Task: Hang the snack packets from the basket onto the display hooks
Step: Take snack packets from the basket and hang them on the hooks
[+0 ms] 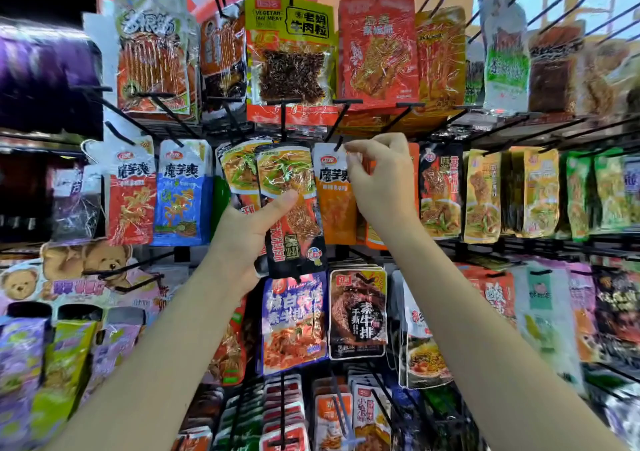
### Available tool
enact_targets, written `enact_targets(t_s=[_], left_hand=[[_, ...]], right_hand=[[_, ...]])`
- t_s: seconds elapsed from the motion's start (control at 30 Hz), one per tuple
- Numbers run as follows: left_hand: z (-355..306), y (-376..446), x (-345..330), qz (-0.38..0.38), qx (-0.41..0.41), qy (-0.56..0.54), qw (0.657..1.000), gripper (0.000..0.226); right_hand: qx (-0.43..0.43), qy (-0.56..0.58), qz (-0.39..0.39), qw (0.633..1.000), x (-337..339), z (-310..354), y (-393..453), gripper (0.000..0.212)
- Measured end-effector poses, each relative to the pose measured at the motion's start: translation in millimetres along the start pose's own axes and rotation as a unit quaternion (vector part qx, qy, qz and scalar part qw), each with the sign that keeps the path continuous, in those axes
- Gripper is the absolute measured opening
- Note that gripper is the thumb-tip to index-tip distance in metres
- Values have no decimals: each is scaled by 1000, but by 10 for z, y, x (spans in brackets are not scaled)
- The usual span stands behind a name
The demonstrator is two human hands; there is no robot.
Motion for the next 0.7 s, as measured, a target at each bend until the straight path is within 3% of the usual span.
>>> enact_targets(t_s=[0.07, 0.17, 0.23, 0.33, 0.4, 0.57, 0.7], left_hand=[[15, 8, -10, -2, -13, 0, 1000, 66], [47, 12, -44, 10, -33, 14, 999, 60], [58, 3, -63, 37, -35, 24, 998, 54], [63, -60, -75, 96, -23, 52, 994, 37], [55, -106, -83, 112, -14, 91, 990, 32], [10, -191, -108, 84, 70, 65, 992, 29], [21, -143, -131, 47, 23, 100, 994, 14]], right_hand=[[2, 51, -12, 999, 100, 125, -79, 17], [-93, 176, 148, 969, 123, 235, -163, 28], [-119, 228, 184, 949, 129, 259, -209, 31], [-151, 313, 135, 928, 177, 229, -226, 15], [-156, 336, 123, 921, 211, 208, -219, 16], [-166, 323, 133, 922, 294, 163, -239, 17], [-187, 328, 126, 917, 360, 113, -277, 16]])
Point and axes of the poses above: each hand's wrist, its own y-axis towards the middle knuckle, its own x-axis out of the back of the hand, z = x × y, the point moved 1 cm from there along y, towards the middle knuckle, and after that the axes turned 10 degrees about x, right-handed, at the moved point
